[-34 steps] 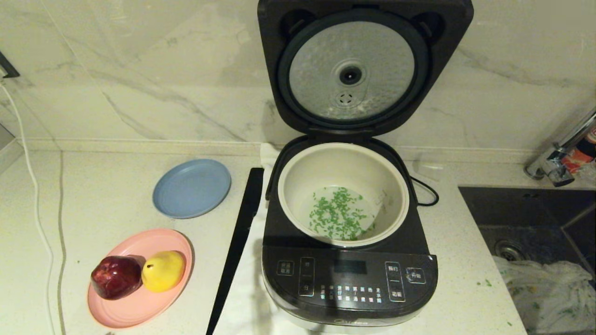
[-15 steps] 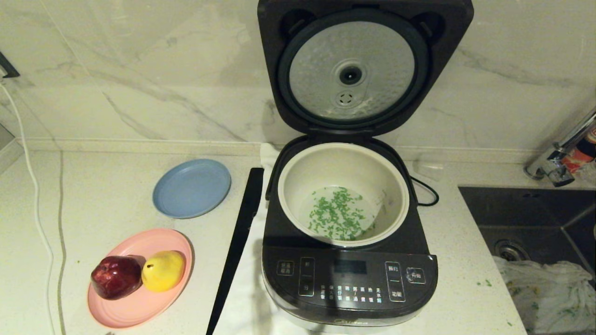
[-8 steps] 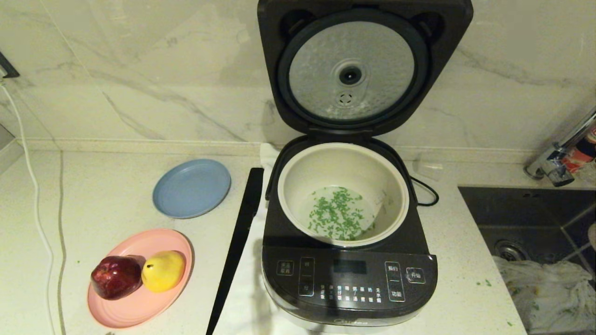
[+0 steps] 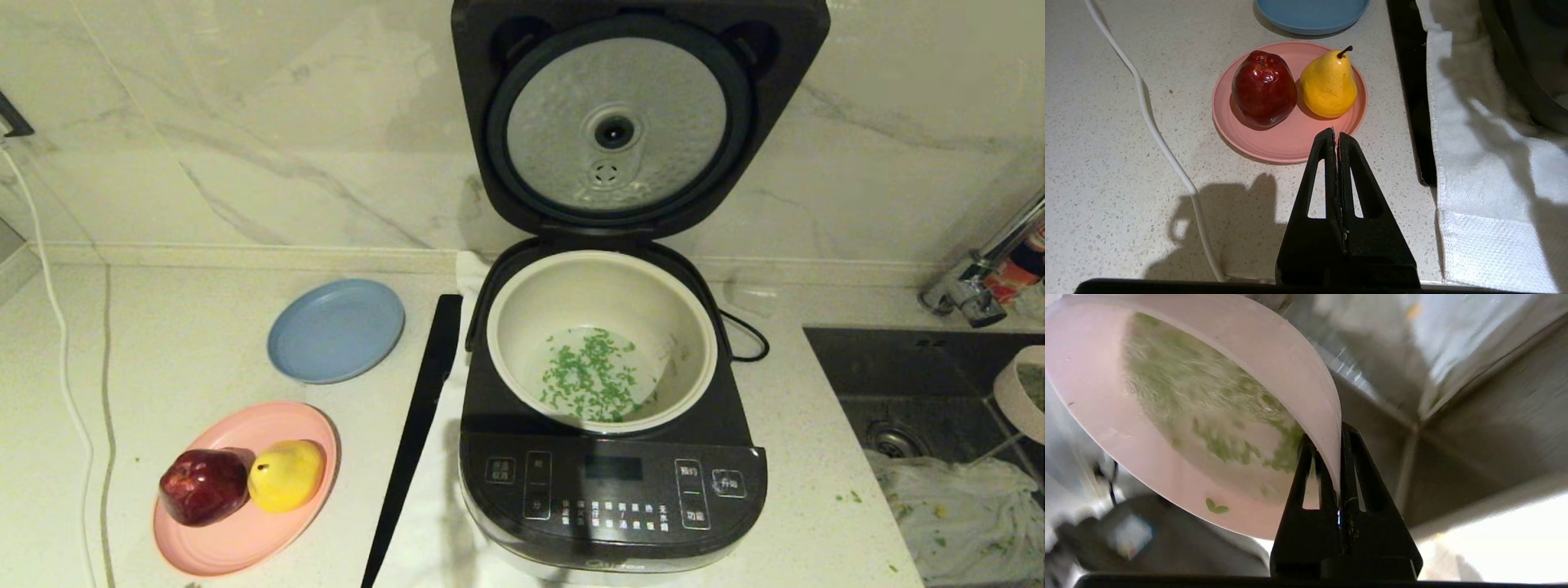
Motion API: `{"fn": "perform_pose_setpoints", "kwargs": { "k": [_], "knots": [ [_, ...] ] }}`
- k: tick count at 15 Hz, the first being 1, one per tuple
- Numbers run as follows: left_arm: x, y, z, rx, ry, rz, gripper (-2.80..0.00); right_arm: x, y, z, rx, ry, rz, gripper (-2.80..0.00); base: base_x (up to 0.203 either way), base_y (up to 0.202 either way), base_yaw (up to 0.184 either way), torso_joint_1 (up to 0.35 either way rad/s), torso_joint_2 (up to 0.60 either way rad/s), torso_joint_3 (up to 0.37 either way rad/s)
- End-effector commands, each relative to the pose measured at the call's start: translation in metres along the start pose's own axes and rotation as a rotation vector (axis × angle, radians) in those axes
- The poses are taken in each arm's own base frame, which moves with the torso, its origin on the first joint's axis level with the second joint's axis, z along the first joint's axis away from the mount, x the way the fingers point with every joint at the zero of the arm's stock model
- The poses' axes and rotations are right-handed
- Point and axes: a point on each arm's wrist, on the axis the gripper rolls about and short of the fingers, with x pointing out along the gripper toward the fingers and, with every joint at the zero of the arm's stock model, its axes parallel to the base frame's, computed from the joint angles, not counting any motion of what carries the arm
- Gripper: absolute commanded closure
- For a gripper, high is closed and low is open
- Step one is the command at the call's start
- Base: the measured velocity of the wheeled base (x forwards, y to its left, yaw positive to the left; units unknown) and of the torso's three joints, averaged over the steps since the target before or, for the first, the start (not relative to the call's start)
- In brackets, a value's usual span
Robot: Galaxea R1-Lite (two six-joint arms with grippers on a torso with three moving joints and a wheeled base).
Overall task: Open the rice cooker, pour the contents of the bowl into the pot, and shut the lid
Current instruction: Fill a bowl with water from the tap, then pour the water from the bowl into the rice cooker
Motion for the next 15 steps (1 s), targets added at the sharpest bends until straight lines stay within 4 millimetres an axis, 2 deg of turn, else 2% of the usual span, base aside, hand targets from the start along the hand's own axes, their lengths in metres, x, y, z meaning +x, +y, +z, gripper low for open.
{"fn": "perform_pose_setpoints", "kwargs": {
  "k": [1,8,11,15],
  "knots": [
    [0.0,0.0,0.0,0.0,-0.002,0.0,0.0,-0.019,0.048,-0.044,-0.131,0.007,0.011,0.0,0.0,0.0,0.0,0.0,0.0,0.0],
    [0.0,0.0,0.0,0.0,0.0,0.0,0.0,-0.04,0.133,-0.149,-0.451,0.115,0.062,0.0,0.0,0.0,0.0,0.0,0.0,0.0],
    [0.0,0.0,0.0,0.0,-0.002,0.0,0.0,-0.045,0.163,-0.177,-0.54,0.109,0.083,0.0,0.0,0.0,0.0,0.0,0.0,0.0],
    [0.0,0.0,0.0,0.0,-0.001,0.0,0.0,-0.04,0.21,-0.221,-0.655,0.113,0.11,0.0,0.0,0.0,0.0,0.0,0.0,0.0]
  ]
}}
